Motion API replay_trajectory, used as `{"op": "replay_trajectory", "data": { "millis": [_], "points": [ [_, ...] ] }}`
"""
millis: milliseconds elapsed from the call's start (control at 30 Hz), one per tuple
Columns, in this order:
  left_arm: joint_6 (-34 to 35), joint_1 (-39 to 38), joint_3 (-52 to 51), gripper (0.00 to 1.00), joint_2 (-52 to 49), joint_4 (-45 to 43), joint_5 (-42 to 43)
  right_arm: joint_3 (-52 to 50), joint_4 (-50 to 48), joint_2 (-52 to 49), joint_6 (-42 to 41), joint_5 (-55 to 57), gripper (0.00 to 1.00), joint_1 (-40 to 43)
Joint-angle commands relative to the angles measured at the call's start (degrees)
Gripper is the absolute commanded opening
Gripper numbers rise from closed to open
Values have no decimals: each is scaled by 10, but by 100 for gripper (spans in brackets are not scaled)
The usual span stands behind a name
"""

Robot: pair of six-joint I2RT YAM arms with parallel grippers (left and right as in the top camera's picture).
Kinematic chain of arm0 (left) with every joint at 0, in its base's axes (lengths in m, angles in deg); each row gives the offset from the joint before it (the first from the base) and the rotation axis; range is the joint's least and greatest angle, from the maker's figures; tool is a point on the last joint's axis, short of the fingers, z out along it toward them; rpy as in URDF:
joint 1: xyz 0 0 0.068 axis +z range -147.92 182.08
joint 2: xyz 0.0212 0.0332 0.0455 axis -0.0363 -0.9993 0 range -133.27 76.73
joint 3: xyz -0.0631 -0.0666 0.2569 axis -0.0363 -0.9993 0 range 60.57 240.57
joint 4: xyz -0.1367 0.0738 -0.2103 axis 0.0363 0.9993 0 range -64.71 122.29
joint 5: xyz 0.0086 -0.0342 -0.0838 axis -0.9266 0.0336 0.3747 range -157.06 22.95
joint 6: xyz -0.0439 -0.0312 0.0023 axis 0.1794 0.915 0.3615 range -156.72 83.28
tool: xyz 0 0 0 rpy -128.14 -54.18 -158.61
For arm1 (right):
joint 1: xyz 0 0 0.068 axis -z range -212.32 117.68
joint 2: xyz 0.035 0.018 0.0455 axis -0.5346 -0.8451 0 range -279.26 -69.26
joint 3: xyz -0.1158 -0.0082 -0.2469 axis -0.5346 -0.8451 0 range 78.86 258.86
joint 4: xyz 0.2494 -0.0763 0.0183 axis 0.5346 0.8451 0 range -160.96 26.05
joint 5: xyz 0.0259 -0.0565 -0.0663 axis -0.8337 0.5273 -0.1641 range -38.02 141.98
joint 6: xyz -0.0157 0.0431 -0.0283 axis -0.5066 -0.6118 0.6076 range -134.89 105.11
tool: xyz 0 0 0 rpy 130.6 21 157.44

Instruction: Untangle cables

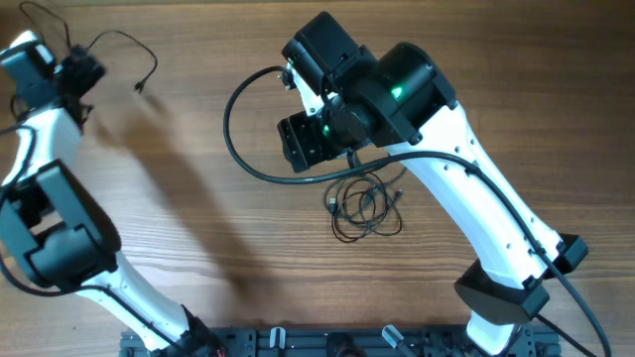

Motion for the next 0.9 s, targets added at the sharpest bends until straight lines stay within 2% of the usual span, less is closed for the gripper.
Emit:
{"op": "replay_trajectory", "data": {
  "millis": [0, 133, 200, 300, 367, 400, 467, 533, 600, 633, 733, 867],
  "points": [
    [3, 50, -2, 99, -34, 9, -56, -2, -2, 13, -4, 1, 70, -3],
    [3, 74, -2, 100, -73, 20, -56, -2, -7, 7, -6, 1, 76, -3],
    [3, 74, -2, 100, -79, 20, -42, -2, -9, 5, -6, 1, 84, -3],
    [3, 73, -2, 100, -79, 24, -25, -2, -9, 1, -6, 1, 89, -3],
    [3, 72, -2, 100, -76, 40, 23, -2, -9, 1, -8, 4, 91, -3],
    [3, 72, -2, 100, -69, 50, 52, -2, -10, 1, -20, 9, 96, -3],
    [11, 63, -2, 100, -11, 72, 148, -1, 0, 8, -65, 93, 100, 4],
    [89, 46, -2, 100, 70, 89, 177, -1, 0, 33, -82, 93, 100, 45],
    [109, -2, -2, 100, 176, 141, 239, -1, 0, 63, -71, 92, 100, 113],
    [109, -41, -2, 100, 223, 191, 258, -1, 0, 75, -41, 74, 100, 150],
    [109, -162, -2, 100, 297, 334, 262, -5, 1, 123, 26, -3, 100, 232],
    [104, -319, -2, 100, 290, 474, 238, -88, 0, 236, 63, 29, 100, 303]
  ]
}}
